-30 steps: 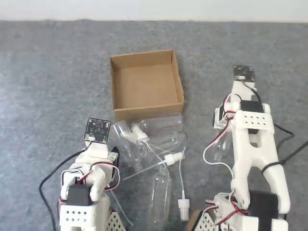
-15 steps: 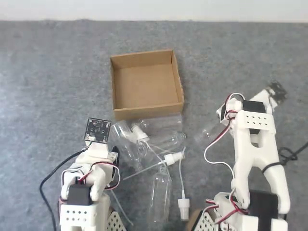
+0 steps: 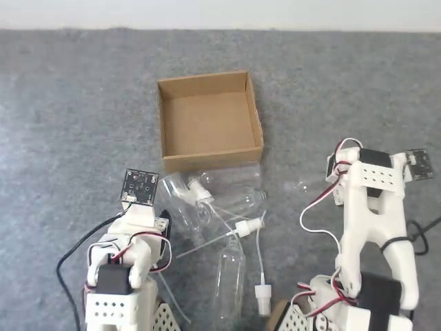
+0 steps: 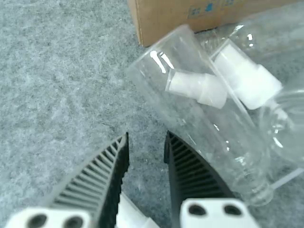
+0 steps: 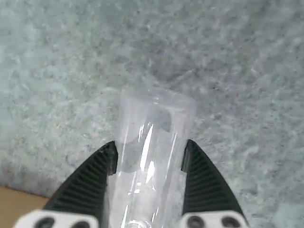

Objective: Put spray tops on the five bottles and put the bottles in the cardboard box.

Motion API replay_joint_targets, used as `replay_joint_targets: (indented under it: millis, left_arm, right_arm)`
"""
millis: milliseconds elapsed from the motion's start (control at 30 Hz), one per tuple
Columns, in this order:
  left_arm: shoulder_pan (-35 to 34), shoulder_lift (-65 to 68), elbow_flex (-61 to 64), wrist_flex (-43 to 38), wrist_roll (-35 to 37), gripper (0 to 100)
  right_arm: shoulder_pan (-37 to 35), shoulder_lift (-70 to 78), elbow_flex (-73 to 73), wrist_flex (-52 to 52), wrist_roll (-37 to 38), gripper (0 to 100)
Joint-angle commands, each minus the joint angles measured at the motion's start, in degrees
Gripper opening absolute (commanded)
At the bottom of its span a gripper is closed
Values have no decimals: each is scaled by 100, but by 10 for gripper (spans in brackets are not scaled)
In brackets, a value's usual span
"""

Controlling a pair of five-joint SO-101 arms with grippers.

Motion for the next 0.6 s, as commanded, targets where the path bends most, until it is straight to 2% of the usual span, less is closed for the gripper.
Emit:
replay_joint_targets:
  millis: [0, 100, 333, 567]
  left_arm:
    - [0, -105, -75, 18, -26, 115]
    - [0, -105, -75, 18, -26, 115]
    - [0, -105, -75, 18, -26, 115]
    - [0, -105, -75, 18, -26, 115]
  right_arm:
    - [198, -365, -26, 40, -79, 18]
    - [242, -365, -18, 40, -79, 60]
    - [-101, -365, 18, 92, -70, 285]
    - [-207, -426, 53, 92, -79, 297]
